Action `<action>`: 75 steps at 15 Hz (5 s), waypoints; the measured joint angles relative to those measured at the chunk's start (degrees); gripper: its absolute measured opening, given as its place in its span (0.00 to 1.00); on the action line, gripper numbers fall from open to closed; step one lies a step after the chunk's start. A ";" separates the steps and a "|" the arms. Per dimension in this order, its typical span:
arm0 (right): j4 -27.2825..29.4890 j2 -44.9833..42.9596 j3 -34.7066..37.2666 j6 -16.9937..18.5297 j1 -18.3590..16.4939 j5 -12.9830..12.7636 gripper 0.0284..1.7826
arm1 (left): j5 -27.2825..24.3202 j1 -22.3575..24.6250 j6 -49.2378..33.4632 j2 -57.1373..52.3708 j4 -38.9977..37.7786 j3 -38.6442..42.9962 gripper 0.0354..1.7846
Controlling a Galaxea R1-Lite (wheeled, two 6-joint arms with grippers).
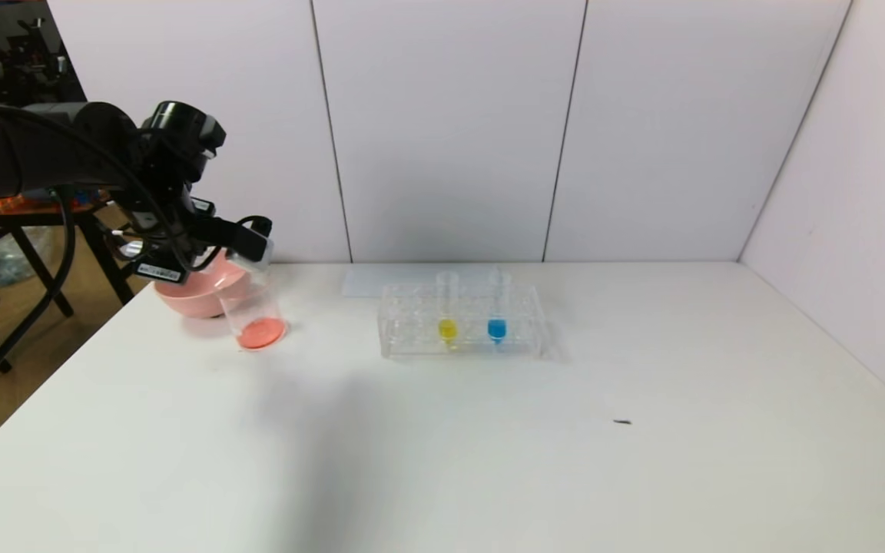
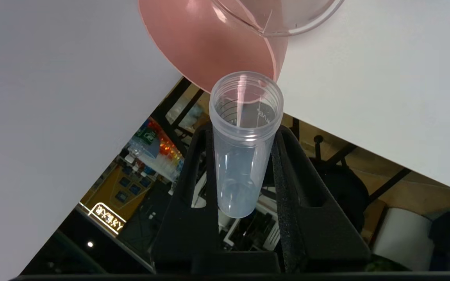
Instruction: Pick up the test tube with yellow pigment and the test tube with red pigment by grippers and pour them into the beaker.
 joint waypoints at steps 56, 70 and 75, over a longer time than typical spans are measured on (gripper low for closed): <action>0.00 0.00 0.00 0.00 0.00 0.00 0.95 | -28.47 5.08 -54.60 -9.81 -16.36 11.35 0.23; 0.00 0.00 0.00 0.00 0.00 0.00 0.95 | -22.38 6.63 -72.88 -13.59 -37.19 23.65 0.23; 0.00 0.00 0.00 0.00 0.00 0.00 0.95 | -22.66 7.77 -77.15 -14.10 -44.26 28.22 0.23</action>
